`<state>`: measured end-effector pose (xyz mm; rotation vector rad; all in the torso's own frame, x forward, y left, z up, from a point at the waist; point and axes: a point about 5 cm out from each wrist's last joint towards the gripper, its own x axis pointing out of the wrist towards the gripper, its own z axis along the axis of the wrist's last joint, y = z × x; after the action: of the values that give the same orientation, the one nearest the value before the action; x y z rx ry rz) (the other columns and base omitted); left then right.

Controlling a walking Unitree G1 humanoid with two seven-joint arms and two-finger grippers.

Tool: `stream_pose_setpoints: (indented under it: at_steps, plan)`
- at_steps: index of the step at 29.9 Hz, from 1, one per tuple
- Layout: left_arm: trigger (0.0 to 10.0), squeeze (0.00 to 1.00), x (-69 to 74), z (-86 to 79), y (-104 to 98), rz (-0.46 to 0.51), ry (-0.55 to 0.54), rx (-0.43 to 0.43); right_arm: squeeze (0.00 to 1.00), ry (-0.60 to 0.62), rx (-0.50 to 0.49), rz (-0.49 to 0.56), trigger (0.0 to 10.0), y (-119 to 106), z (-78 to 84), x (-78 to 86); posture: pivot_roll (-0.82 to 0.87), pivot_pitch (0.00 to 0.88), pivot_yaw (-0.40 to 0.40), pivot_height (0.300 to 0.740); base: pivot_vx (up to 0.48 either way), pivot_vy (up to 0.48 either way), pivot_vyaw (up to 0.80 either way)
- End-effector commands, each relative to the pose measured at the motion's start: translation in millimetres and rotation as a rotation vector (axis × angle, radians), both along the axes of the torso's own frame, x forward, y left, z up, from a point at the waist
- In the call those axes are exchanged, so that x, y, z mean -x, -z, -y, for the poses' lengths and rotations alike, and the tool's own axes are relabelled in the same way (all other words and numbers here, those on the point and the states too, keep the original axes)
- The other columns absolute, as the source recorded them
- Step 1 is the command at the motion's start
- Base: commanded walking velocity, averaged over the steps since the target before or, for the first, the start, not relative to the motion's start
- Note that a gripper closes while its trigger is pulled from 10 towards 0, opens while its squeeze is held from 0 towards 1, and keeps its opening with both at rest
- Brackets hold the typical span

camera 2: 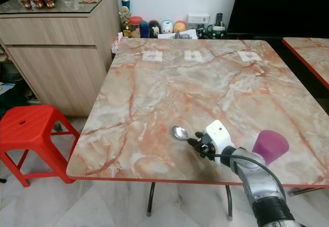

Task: Setting the table

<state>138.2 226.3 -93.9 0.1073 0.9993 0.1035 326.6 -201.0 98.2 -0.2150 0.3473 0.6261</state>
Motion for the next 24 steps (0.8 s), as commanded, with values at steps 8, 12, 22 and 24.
stream_pose_setpoints:
  at_steps: [8,12,22,24]
  plan:
    - [10.0,0.0,5.7,-2.7,2,-0.031,0.018,-0.002,0.75,0.037,0.009,-0.018,10.0,1,6.9,-3.4,0.02,0.057,0.02,0.74,0.0,0.0,0.0]
    - [10.0,0.0,5.9,-2.5,2,-0.032,0.021,-0.001,0.0,0.027,0.006,-0.001,10.0,-3,1.4,-7.9,0.02,0.057,0.02,0.74,0.0,0.0,0.0]
    - [10.0,0.0,12.6,3.2,5,-0.045,0.019,0.009,0.0,-0.007,0.034,-0.014,10.0,-3,-0.5,-13.0,0.03,0.071,0.017,0.74,0.0,0.0,0.0]
    - [10.0,0.0,13.9,3.8,6,-0.049,0.016,0.011,0.0,-0.008,0.035,-0.019,10.0,-3,-0.3,-13.6,0.03,0.071,0.017,0.74,0.0,0.0,0.0]
